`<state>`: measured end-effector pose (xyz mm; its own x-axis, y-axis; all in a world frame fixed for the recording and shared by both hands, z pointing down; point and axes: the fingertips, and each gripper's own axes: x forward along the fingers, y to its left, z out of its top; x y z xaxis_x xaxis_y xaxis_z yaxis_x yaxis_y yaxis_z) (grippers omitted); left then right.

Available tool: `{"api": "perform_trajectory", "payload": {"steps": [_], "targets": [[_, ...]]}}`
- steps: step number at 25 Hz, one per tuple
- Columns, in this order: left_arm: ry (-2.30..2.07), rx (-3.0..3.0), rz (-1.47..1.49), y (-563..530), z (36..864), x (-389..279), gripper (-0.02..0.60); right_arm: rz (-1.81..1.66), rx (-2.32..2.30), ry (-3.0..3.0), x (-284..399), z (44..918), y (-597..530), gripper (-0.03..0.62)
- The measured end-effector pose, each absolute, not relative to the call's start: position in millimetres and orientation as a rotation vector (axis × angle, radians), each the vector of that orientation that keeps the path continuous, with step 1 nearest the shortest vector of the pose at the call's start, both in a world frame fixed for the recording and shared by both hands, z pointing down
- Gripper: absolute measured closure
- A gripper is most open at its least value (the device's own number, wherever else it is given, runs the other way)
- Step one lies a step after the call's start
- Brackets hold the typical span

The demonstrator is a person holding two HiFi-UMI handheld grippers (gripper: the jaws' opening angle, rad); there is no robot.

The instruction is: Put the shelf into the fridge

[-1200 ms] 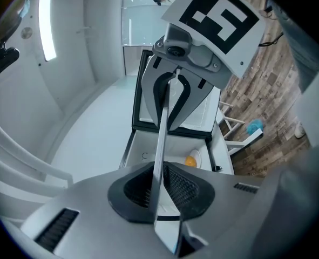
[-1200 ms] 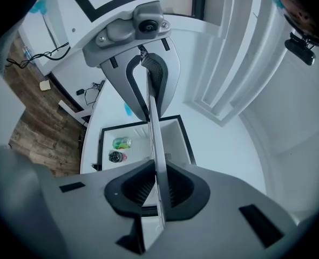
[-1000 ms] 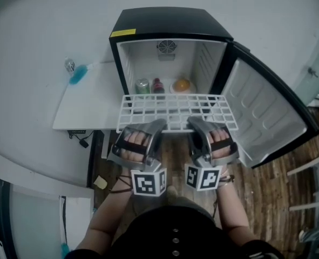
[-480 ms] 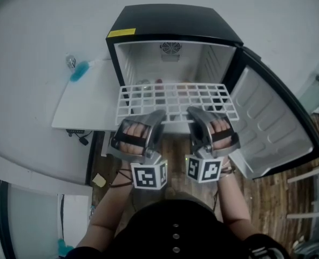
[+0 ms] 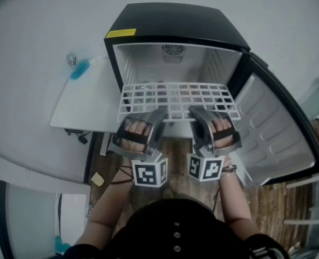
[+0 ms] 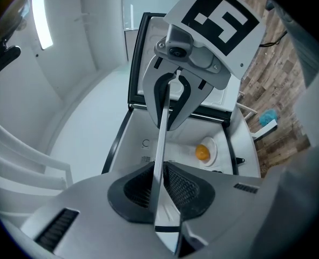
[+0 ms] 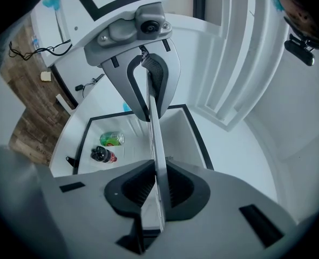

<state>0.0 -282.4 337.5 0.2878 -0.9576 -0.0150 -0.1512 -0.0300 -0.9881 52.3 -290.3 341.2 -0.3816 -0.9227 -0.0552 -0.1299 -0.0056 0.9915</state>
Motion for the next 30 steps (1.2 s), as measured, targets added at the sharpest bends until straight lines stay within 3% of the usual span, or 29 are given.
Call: {"api": "perform_trajectory", "payload": {"steps": [30], "targets": [[1.069, -1.456, -0.934, -319.6, 348.8, -4.1, 0.529, -1.485, 1.107, -1.567, 49.5, 352.0, -325.6, 0.546]]}}
